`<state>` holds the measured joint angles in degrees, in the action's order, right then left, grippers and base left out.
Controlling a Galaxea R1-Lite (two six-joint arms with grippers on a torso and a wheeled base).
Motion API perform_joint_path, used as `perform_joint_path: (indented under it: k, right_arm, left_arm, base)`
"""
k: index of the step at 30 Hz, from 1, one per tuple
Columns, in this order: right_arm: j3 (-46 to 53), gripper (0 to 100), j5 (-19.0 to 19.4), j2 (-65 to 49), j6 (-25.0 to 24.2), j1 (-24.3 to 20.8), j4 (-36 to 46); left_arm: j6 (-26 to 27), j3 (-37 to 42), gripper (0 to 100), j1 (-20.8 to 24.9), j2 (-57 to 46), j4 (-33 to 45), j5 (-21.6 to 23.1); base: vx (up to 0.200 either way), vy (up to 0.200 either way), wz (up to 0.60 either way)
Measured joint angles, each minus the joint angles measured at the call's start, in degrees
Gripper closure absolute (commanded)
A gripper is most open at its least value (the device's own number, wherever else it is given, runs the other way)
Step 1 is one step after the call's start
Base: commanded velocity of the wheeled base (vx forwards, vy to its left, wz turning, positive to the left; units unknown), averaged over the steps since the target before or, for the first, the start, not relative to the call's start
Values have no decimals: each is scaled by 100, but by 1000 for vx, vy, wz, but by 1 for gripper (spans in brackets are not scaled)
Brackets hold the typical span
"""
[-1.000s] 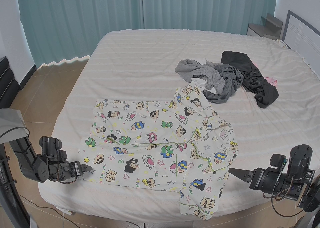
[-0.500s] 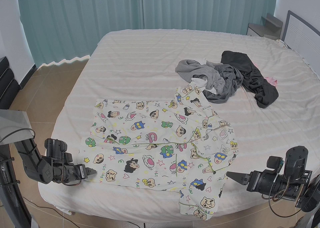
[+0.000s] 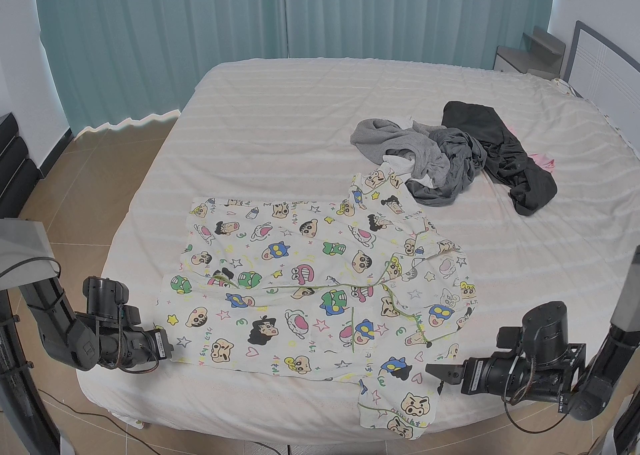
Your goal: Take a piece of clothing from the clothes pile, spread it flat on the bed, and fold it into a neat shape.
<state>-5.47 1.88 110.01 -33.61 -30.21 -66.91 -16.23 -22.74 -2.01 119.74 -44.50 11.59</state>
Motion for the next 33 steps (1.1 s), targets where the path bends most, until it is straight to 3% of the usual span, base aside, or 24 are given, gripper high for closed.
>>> perform_joint_path:
  k: [10,33]
  right_arm:
    - [-65,0,11,1279,602,-204,-738]
    - [-406,0,28,2048,580,-885,-672]
  left_arm:
    - [-2,419,100,-16,-623,5,-11]
    - [2,990,100,-79,-1097,-26,0]
  base:
    - [0,0,0]
    - [0,0,0]
